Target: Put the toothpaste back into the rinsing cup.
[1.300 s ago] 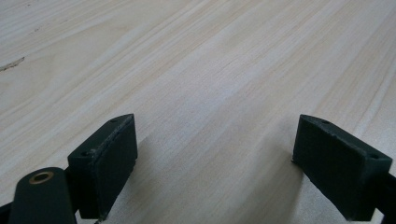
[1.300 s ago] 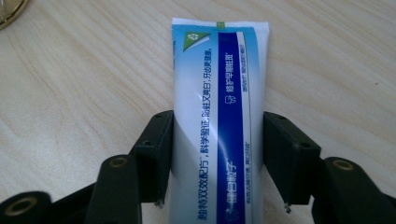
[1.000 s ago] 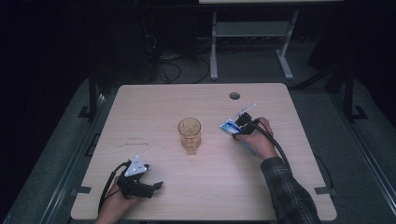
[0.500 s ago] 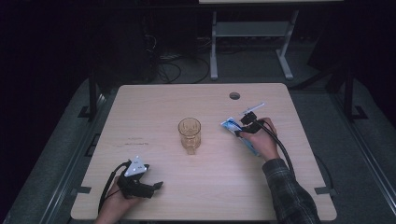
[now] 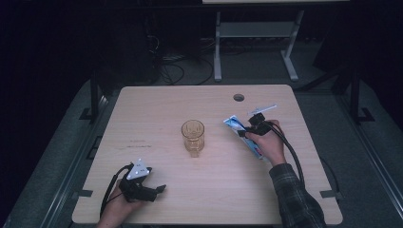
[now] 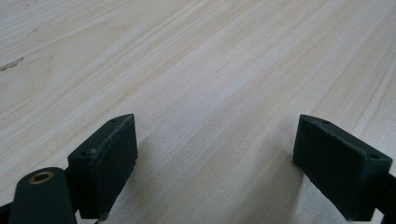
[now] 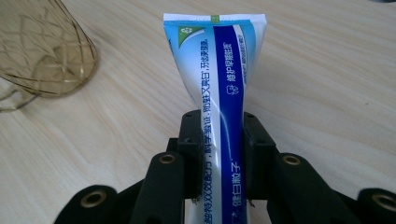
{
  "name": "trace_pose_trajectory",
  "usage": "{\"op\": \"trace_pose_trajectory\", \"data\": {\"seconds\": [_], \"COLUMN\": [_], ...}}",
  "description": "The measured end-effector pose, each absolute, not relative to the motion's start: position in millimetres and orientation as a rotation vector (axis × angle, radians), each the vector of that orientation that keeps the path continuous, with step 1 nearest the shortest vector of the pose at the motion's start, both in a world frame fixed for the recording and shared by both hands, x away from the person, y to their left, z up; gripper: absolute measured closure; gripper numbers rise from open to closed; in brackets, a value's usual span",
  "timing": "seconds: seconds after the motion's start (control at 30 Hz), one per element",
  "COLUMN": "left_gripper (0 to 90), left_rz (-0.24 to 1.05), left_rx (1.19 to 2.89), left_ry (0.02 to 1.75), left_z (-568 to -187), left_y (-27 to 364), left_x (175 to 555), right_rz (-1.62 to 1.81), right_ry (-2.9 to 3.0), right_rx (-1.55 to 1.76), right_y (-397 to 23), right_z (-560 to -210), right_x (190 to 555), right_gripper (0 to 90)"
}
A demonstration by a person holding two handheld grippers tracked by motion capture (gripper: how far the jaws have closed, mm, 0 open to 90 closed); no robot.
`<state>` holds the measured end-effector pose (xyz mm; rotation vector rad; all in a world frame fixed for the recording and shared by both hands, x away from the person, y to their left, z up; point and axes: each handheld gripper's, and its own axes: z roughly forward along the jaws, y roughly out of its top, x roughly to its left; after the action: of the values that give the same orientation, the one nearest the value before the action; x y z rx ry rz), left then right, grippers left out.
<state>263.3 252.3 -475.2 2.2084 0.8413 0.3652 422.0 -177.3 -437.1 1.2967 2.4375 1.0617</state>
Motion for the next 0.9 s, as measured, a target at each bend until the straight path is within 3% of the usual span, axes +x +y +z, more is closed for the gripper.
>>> {"op": "trace_pose_trajectory", "data": {"seconds": [0.9], "left_gripper": [13.1], "left_rz": [0.367], "left_rx": [2.207], "left_ry": [0.843], "left_z": [-475], "left_y": [252], "left_x": [263], "right_rz": [1.374], "right_ry": [2.277], "right_rx": [1.245], "right_y": [-200], "right_z": [-409], "right_x": [397], "right_gripper": [73.0]}}
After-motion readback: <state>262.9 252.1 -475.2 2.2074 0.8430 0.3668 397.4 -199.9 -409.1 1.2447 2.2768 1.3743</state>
